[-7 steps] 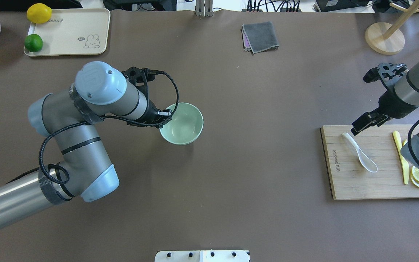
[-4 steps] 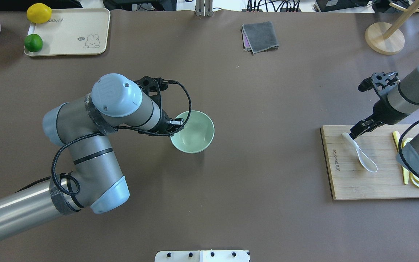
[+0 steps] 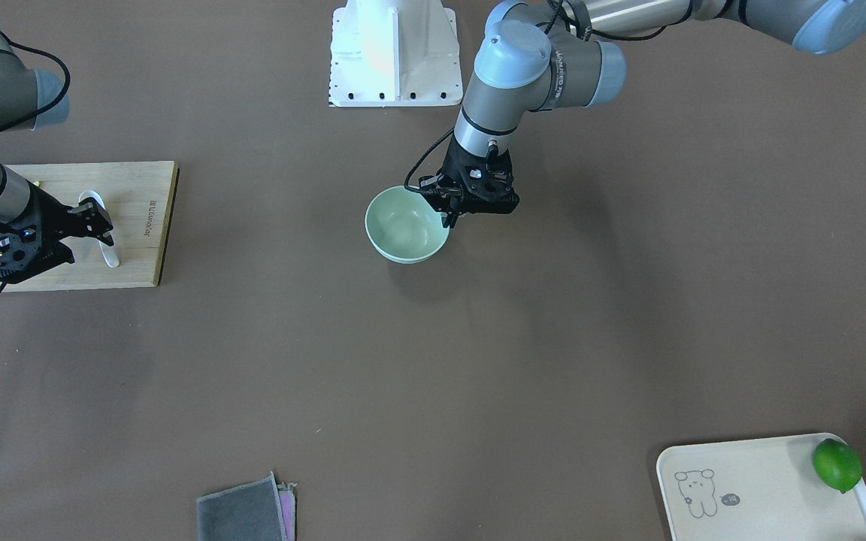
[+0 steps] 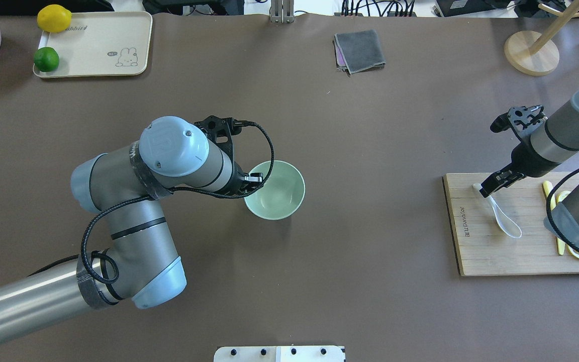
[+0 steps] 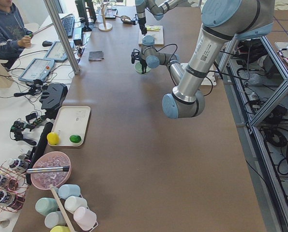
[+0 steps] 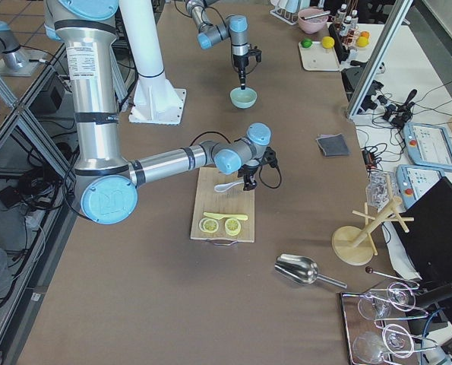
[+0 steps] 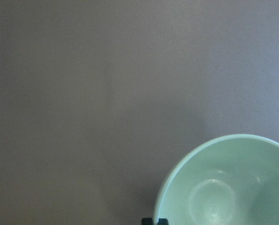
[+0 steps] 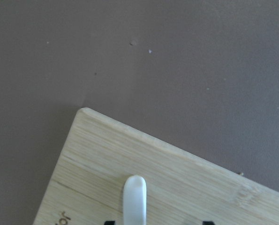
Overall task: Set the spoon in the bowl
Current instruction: 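Close the right gripper on the white spoon handle on the cutting board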
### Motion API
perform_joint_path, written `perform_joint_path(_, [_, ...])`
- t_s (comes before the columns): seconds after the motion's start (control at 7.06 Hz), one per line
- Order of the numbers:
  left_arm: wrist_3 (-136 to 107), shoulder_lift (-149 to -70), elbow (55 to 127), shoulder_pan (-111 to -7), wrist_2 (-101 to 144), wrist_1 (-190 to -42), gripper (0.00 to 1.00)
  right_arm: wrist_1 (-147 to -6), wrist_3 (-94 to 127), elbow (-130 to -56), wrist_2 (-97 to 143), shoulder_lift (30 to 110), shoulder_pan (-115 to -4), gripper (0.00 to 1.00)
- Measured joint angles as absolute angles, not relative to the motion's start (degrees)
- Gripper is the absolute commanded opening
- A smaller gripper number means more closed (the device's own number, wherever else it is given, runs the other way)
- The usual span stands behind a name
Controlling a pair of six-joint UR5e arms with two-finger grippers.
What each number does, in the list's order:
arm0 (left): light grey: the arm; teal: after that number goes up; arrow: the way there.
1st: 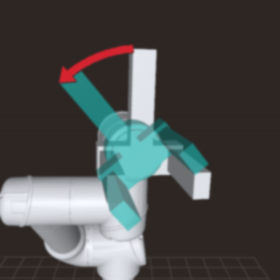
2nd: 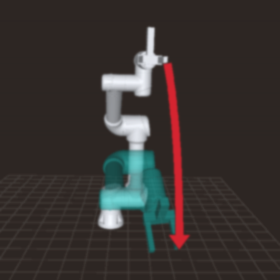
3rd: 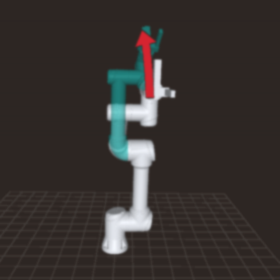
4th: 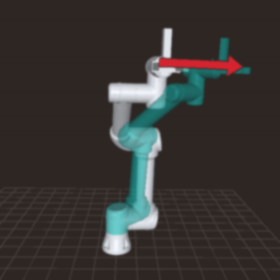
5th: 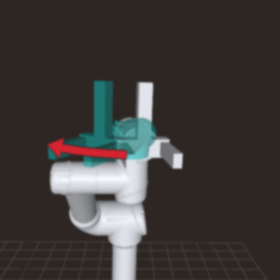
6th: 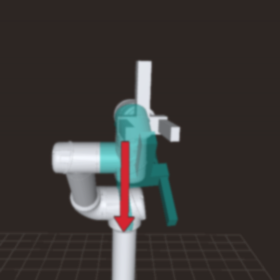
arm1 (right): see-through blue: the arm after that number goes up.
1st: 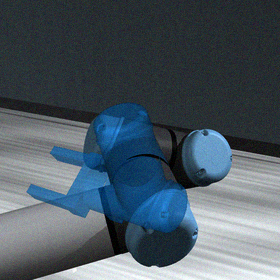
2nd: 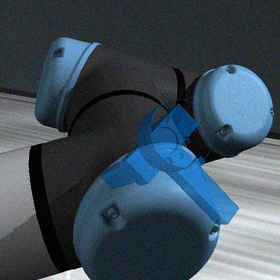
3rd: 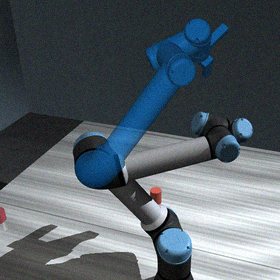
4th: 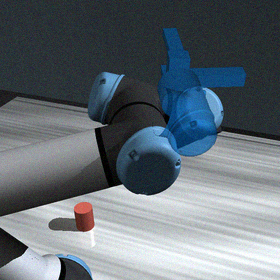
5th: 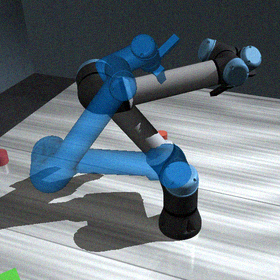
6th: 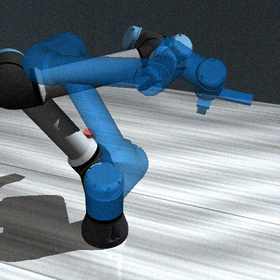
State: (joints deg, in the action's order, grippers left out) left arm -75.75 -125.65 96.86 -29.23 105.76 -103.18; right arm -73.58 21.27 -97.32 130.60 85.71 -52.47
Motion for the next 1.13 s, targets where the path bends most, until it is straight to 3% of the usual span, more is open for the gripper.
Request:
perform_joint_path(0.14, [-75.8, -125.6, 96.9, -29.1, 105.7, -103.2, 0.0, -73.6, 21.4, -97.3, 130.6, 85.8, -52.0, 0.63])
perform_joint_path(0.42, [-75.8, -125.6, 96.9, -29.0, 105.6, -103.2, 0.05, -73.6, 21.4, -97.3, 130.6, 86.0, -51.3, 0.1])
perform_joint_path(0.57, [-75.8, -125.6, 96.9, -29.0, 105.6, -103.2, 0.45, -73.5, 21.4, -97.3, 130.6, 86.1, -51.0, 0.0])
perform_joint_path(0.71, [-75.8, -125.6, 97.0, -29.0, 105.6, -103.2, 0.83, -73.5, 21.4, -97.3, 130.5, 86.1, -50.8, 0.0])
perform_joint_path(0.85, [-75.8, -125.6, 97.1, -29.1, 105.6, -103.2, 0.94, -73.5, 21.3, -97.4, 130.5, 86.1, -50.6, 0.0])
perform_joint_path(1.13, [-75.4, -124.8, 98.6, -29.3, 105.6, -103.2, 0.96, -73.4, 21.3, -98.2, 130.5, 85.9, -50.6, 0.0])
